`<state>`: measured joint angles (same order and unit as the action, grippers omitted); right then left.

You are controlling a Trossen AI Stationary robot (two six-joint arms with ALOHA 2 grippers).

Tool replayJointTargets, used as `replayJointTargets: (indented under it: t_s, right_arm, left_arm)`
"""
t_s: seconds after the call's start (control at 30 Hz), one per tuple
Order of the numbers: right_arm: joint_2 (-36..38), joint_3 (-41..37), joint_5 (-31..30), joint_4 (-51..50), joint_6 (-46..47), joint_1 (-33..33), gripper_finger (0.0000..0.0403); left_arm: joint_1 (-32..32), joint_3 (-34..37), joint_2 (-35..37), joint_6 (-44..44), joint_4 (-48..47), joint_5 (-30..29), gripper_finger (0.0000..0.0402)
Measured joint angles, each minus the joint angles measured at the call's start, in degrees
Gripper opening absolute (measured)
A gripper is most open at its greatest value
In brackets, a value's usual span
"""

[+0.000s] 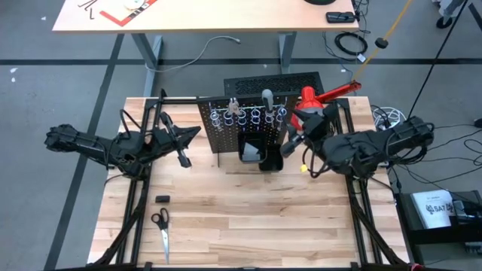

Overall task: Hang tools onto peg board
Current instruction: Unhang the wrench from the pegboard

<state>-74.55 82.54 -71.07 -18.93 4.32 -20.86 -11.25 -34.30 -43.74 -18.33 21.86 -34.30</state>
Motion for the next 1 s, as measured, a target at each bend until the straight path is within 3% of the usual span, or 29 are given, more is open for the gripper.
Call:
replayJointTargets:
  t_s: [0.77, 1.0]
  right_arm:
    - [-1.66, 0.02, 2.28, -5.6, 5.7, 6.16, 0.0153]
    - [-2.59, 0.09, 2.27, -5.4, 5.38, 7.59, 0.0111]
  left_arm:
    - [0.72, 0.0, -0.03, -0.02, -0.3, 0.02, 0.0018]
    - [0.72, 0.0, -0.03, -0.04, -0.35, 0.02, 0.0018]
